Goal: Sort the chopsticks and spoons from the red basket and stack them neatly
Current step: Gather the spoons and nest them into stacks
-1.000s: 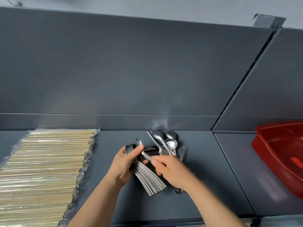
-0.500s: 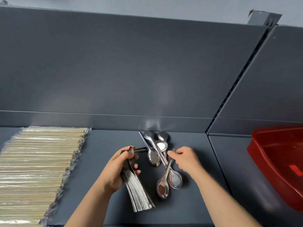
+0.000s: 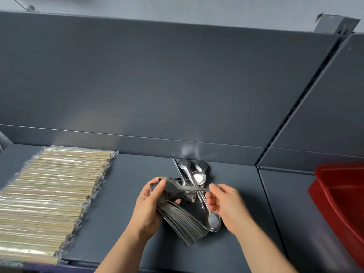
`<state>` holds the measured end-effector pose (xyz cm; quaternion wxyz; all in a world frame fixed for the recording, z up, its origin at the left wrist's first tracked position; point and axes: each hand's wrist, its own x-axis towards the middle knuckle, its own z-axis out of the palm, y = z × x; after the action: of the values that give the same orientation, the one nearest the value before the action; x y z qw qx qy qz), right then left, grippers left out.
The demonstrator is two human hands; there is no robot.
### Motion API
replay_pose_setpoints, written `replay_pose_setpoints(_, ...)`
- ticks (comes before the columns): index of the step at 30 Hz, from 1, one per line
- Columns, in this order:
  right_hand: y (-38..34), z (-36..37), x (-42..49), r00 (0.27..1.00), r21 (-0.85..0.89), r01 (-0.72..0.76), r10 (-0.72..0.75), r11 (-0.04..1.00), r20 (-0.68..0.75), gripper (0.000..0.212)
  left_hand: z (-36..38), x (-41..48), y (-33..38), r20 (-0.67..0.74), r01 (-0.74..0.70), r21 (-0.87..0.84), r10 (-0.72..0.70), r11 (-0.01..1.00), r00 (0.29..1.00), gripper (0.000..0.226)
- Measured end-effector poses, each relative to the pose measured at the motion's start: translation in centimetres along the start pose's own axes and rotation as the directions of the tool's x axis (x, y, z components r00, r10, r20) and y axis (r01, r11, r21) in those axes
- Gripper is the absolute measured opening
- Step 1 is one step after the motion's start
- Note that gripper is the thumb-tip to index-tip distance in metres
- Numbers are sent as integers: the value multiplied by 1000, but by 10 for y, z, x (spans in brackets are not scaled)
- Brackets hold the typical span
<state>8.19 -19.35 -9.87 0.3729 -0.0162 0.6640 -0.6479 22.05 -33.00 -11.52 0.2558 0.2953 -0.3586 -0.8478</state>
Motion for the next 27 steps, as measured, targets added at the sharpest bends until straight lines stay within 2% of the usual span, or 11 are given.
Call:
replay_pose_setpoints(3, 6, 2, -13, 994, -279, 63, -37, 958, 98, 19, 5, -1, -1, -17, -67, 48, 68, 997, 998, 34)
replay_pose_setpoints(6, 5, 1, -22, 975, -443, 153, -61, 883, 216, 19, 6, 0, 1, -26, -96, 102, 99, 990, 995, 42)
replay_pose_setpoints(10, -2, -3, -28, 934, -526, 167, 38, 834, 356, 20, -1, 7, -1, -118, -105, 120, 119, 987, 986, 22)
replay_pose_setpoints(11, -2, -4, -27, 941, -553, 176, 25, 814, 337, 23, -2, 8, -2, -144, -92, 106, 107, 990, 984, 23)
replay_pose_setpoints(13, -3, -8, -23, 973, -627, 220, -120, 748, 198, 29, -6, 8, 0, -173, -70, 73, 82, 995, 981, 30)
replay_pose_setpoints(15, -2, -15, -18, 962, -758, 211, -271, 617, 47, 31, -11, 8, 4, -171, -55, 53, 63, 997, 983, 31)
replay_pose_setpoints(18, 5, -22, -17, 980, -939, 57, -199, 338, -12, 38, -19, 9, 10, -154, -38, 73, 49, 997, 987, 32)
replay_pose_setpoints(20, 12, -22, -17, 990, -964, 28, -144, 265, -11, 31, -21, 8, 12, -133, -34, 108, 49, 994, 990, 31)
replay_pose_setpoints(21, 13, -22, -17, 988, -959, 26, -150, 284, -18, 25, -21, 8, 12, -123, -30, 117, 45, 993, 991, 30)
replay_pose_setpoints(23, 10, -24, -17, 974, -919, 42, -219, 392, -49, 19, -20, 8, 13, -105, -13, 121, 25, 993, 994, 23)
replay_pose_setpoints(27, -8, -36, -17, 921, -679, 209, -375, 704, -105, 18, -17, 10, 14, -64, 46, 101, -39, 994, 997, 10)
